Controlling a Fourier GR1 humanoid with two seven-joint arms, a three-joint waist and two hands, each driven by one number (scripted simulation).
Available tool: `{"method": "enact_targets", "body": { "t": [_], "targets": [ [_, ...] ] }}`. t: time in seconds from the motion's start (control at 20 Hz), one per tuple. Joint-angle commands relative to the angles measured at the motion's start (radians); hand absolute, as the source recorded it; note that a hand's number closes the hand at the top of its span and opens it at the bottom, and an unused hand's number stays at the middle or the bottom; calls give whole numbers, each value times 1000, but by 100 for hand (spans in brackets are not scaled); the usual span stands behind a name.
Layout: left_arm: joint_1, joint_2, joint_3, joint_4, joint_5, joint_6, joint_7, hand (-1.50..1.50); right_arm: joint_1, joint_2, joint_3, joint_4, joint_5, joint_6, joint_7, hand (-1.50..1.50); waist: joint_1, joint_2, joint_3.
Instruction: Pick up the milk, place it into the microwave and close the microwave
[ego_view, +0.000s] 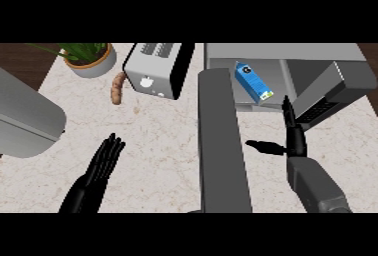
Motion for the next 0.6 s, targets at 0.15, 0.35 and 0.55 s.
{"method": "enact_targets", "body": {
  "t": [0.15, 0.35, 0.55],
  "targets": [
    [-3, -30, -13, 12, -11, 5, -11, -150, 144, 14, -5, -48, -44, 208, -112, -150, -19, -8, -1],
    [-10, 11, -19, 21, 59, -97, 33, -150, 200, 35, -1, -121, -75, 317, -132, -150, -34, -13, -3],
    [-50, 11, -67, 7, -17, -67, 116, 150, 273, 82, 22, -226, -96, 366, -128, -150, -41, -17, -3]
  ]
}}
